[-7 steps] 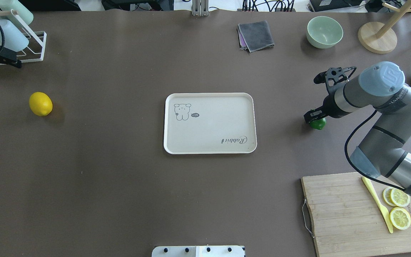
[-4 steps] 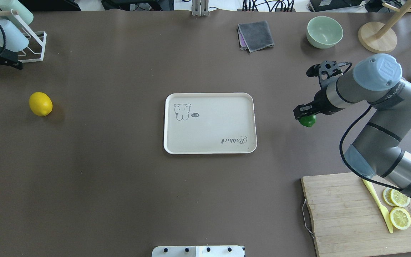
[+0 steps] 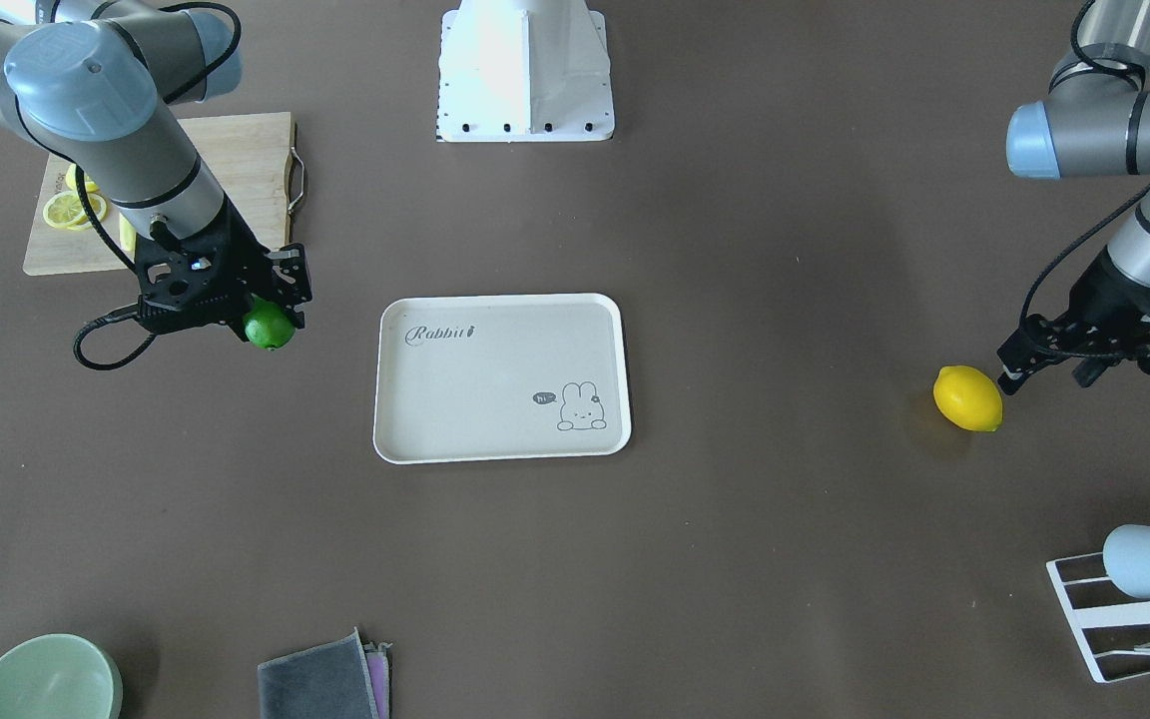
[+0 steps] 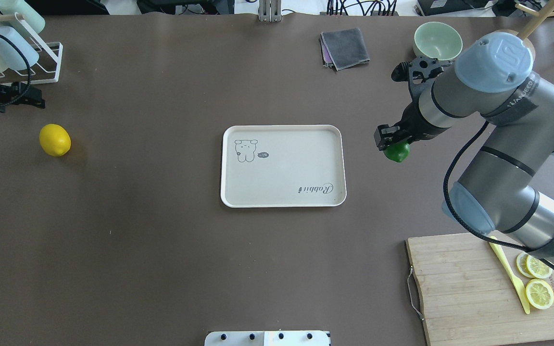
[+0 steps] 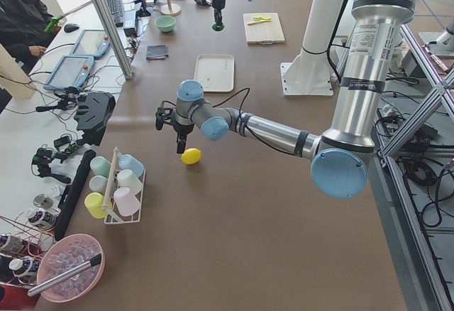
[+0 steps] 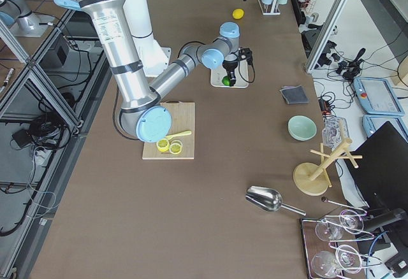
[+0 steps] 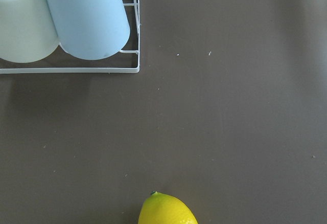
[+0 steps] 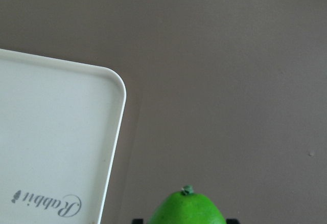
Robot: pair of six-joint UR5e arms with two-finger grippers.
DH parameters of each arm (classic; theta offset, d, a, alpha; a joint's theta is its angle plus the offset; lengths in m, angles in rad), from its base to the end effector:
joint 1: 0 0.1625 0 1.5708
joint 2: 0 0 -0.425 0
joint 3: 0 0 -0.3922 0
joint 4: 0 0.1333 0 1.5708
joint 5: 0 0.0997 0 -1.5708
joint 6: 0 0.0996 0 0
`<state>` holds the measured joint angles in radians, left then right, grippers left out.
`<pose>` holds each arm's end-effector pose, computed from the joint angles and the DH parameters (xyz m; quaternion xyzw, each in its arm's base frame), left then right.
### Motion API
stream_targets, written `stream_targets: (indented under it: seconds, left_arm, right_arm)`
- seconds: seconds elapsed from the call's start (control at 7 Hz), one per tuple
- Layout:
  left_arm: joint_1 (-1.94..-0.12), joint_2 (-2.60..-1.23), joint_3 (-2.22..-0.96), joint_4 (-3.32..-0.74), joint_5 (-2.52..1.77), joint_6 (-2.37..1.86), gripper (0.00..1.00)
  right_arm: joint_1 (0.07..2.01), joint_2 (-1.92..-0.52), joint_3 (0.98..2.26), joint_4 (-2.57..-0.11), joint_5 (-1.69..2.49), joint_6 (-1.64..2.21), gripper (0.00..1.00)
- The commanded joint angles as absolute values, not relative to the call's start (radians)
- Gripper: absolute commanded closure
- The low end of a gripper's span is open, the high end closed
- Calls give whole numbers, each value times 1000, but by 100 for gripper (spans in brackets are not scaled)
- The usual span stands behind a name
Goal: Place all lemons on tray
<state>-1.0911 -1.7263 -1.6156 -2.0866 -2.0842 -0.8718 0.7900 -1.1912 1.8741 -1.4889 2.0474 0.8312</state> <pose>0.1939 -0.5556 0.5043 0.1157 0.3975 -0.0892 0.9059 -0.3565 -0.4843 0.3046 0.0930 -0.4133 -0.0653 0.9035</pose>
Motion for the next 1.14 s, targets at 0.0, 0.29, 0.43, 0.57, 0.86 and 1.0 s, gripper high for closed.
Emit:
stream_targets:
  seconds: [0.0,0.29,0.43,0.57,0.86,1.0]
  left_arm:
    - [-1055,-1726,-1540,-2184,-2079,-876,2]
    - [-997,-1726,-1540,-2187,-2036,-952,2]
    - [-971,-1726,-1537,-2187,-2010,-966,2]
    - [-962,-1724,-1531,-2187,-2008,-976,2]
    - [-960,-1726,-1479,-2238,-2008,-971,2]
    - [-960,-1727,-1467,-2247,-2008,-974,2]
  right_arm:
    - [790,-1170,1879,-1494,2048,868,100]
    - [790,-1160,1879,-1490,2048,870,100]
    - [790,-1141,1878,-1497,2048,871,100]
    - [788,-1132,1878,-1497,2048,882,100]
    - [769,-1097,1870,-1497,2045,928,100]
    - [746,-1082,1861,-1493,2036,960,100]
